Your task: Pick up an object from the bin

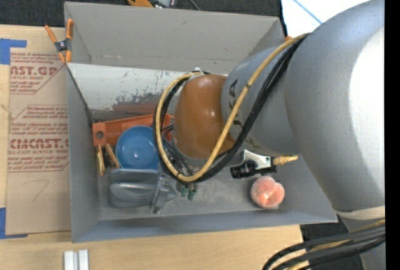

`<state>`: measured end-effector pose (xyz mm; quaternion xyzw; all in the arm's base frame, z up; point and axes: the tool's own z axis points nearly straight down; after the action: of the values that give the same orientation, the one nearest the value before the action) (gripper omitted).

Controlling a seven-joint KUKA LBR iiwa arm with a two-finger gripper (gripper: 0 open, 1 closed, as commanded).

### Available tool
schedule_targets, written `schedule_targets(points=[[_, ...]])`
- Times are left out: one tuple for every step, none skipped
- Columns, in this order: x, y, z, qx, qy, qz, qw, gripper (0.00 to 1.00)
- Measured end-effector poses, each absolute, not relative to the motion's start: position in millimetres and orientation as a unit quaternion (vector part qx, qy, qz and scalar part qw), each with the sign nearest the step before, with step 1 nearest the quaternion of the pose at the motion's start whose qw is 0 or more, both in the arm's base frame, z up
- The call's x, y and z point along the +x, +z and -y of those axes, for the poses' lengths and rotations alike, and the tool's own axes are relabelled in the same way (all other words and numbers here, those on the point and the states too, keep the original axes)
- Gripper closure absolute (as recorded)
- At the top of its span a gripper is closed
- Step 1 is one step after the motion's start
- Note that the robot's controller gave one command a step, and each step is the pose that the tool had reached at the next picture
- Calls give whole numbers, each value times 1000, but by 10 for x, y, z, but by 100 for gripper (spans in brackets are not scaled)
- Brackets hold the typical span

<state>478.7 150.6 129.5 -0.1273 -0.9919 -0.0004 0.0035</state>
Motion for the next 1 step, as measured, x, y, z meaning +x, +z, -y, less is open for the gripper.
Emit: schedule_targets(points=[[4773, 1837, -1504, -127, 1, 992, 6, 100]])
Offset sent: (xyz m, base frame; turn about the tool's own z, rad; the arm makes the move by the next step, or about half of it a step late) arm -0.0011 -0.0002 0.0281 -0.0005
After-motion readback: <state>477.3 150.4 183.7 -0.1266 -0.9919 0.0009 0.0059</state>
